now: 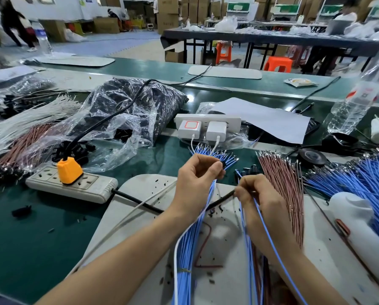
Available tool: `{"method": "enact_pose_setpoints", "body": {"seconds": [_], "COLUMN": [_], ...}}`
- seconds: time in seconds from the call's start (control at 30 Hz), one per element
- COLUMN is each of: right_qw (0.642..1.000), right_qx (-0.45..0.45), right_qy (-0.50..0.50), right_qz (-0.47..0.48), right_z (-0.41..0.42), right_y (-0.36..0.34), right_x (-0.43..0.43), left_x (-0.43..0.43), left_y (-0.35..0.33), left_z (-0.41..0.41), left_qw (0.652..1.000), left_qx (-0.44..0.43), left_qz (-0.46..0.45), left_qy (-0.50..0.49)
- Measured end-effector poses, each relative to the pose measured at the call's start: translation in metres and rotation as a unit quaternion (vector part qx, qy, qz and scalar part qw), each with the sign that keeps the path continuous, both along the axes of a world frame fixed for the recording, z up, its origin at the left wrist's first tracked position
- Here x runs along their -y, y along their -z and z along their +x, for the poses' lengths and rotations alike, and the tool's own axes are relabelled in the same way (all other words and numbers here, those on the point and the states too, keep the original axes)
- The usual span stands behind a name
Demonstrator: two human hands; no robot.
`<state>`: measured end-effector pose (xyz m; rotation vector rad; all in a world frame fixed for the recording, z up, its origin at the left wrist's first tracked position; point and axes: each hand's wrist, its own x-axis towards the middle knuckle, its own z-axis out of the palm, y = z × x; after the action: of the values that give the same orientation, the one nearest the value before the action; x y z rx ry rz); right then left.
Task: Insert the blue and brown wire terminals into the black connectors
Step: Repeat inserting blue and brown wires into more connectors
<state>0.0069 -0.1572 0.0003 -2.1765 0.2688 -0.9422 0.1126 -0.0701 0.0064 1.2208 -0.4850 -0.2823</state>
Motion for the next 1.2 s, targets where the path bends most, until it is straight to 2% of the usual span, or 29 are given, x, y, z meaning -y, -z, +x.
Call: {"method": "enact_pose_setpoints", "body": {"seconds": [0.13, 0.27, 0.4, 0.5, 0.57, 0.6, 0.7, 0.83, 1.03, 1.2], "right_qw": [0.998, 0.973, 0.969, 0.933, 0.961, 0.974, 0.969, 0.974, 0.968, 0.977], "right_qx": [0.016, 0.102, 0.134, 0.233, 0.184, 0.162, 0.217, 0.223, 0.250, 0.206], "right_qy": [0.003, 0.015, 0.004, 0.010, -0.029, -0.015, 0.028, 0.032, 0.020, 0.043], "right_qz": [0.058, 0.208, 0.210, 0.274, 0.203, 0.160, 0.117, 0.031, 0.000, -0.030], "right_z": [-0.002, -0.005, -0.003, 0.001, -0.005, -0.008, -0.012, -0.012, -0.016, -0.012], "right_y": [-0.002, -0.006, -0.017, -0.028, -0.026, -0.019, -0.010, -0.014, -0.016, -0.012], "right_x": [0.002, 0.005, 0.010, 0.029, 0.025, 0.023, 0.009, -0.004, -0.007, -0.007], "left_x": [-0.002, -0.003, -0.002, -0.003, -0.004, -0.004, -0.003, -0.003, -0.003, -0.002], "left_y": [0.002, 0.003, 0.006, 0.007, 0.006, 0.006, 0.006, 0.006, 0.008, 0.007], "left_z": [0.001, 0.002, 0.000, -0.001, -0.002, -0.003, -0.004, -0.004, -0.003, -0.005], "left_qw": [0.999, 0.996, 0.984, 0.978, 0.979, 0.978, 0.976, 0.974, 0.973, 0.969], "left_qx": [0.049, 0.074, 0.153, 0.181, 0.181, 0.182, 0.193, 0.198, 0.202, 0.216], "left_qz": [0.021, 0.039, 0.091, 0.099, 0.098, 0.099, 0.105, 0.106, 0.110, 0.118], "left_qy": [0.005, 0.014, 0.026, 0.017, 0.009, 0.007, 0.003, 0.000, 0.001, -0.002]}}
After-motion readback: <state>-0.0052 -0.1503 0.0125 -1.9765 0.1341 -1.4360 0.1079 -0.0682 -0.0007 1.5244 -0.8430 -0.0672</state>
